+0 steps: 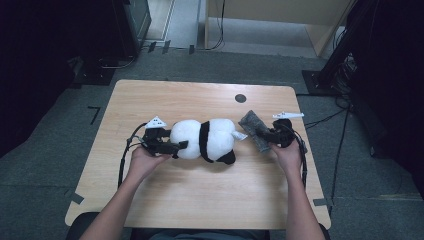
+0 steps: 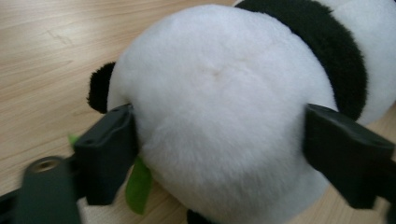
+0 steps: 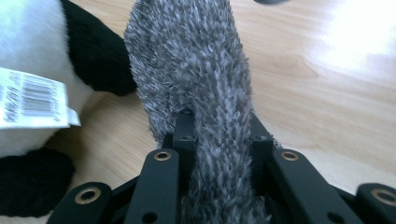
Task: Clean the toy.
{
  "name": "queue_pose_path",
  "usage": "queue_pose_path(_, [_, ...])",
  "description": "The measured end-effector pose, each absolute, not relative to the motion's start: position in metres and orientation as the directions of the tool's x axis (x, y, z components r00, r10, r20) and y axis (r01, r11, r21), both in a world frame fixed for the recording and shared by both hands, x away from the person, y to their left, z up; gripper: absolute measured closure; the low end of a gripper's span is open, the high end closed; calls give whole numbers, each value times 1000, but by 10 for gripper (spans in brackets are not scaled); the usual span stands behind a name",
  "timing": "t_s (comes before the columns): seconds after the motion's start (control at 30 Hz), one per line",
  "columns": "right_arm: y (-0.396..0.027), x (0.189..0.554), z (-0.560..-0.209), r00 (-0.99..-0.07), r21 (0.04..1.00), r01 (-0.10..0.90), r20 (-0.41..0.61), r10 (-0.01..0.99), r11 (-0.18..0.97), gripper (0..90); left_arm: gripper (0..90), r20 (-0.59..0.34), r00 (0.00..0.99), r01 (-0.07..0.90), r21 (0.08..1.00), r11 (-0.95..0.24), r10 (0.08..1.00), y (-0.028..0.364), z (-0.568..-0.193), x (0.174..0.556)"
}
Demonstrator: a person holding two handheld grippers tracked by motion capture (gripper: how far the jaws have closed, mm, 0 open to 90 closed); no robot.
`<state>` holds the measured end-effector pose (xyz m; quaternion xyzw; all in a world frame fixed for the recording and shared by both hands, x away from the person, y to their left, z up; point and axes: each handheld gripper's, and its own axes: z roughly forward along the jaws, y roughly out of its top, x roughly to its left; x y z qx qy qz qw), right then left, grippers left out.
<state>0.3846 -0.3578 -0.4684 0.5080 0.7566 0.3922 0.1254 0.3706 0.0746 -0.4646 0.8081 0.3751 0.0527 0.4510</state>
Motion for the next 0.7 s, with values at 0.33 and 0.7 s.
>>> queue_pose_path(0.33, [-337, 383, -421, -510, 775, 595, 161, 845, 212, 726, 356, -245, 711, 553, 774, -309, 659, 76, -464, 360])
queue_pose_path(0.7, [-291, 389, -381, -597, 775, 546, 93, 797, 319, 721, 333, -227, 703, 541, 785, -301, 674, 76, -467, 354])
